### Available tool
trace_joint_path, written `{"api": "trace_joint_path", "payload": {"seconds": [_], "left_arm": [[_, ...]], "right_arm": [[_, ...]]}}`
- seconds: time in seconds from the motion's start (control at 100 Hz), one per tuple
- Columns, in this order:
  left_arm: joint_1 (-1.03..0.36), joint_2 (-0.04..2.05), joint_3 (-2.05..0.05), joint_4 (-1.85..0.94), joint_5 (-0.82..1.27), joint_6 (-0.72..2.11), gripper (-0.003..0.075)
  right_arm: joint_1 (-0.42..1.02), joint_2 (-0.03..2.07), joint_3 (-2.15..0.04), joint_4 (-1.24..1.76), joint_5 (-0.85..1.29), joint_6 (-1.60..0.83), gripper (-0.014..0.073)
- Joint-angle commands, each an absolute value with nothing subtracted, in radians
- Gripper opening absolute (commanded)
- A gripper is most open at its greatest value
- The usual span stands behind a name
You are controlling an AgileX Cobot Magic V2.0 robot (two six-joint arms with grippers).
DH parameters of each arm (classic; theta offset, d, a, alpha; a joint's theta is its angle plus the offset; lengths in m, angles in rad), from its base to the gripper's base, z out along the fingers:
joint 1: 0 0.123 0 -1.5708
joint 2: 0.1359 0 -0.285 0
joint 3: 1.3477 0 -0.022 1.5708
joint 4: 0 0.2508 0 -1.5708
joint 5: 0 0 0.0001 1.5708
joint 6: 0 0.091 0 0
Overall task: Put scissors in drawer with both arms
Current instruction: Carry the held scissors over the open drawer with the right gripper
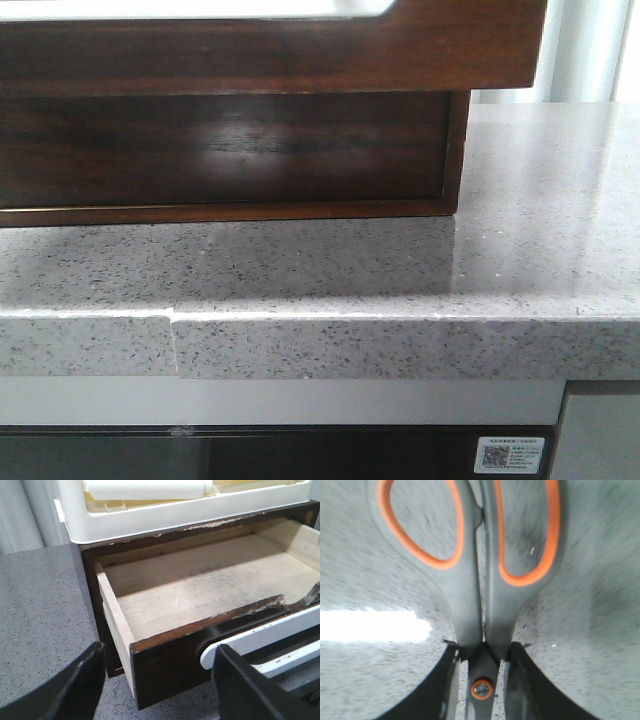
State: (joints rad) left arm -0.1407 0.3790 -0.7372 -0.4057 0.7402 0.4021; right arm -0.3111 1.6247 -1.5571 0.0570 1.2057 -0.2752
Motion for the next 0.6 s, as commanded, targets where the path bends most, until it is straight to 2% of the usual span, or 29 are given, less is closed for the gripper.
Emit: {"api": "trace_joint_path", "payload": {"seconds": [0.0,0.29,0.59], "left_arm": [[-0.149,0.398,-0.767,-0.428,0.665,0.393,0.0440],[-0.149,0.398,-0.767,-0.428,0.665,0.393,0.0440],[-0.149,0.398,-0.767,-0.428,0.665,0.393,0.0440]], "right_arm": [[-0.282,1.519,-1.635,0.067,1.190,-0.300,0.0020],[-0.096,1.379,-1.880,0.139,1.213,-0.351,0.0020],[0.210,1.363,-1.980,0.348,1.172,-0.641,0.0021]]}}
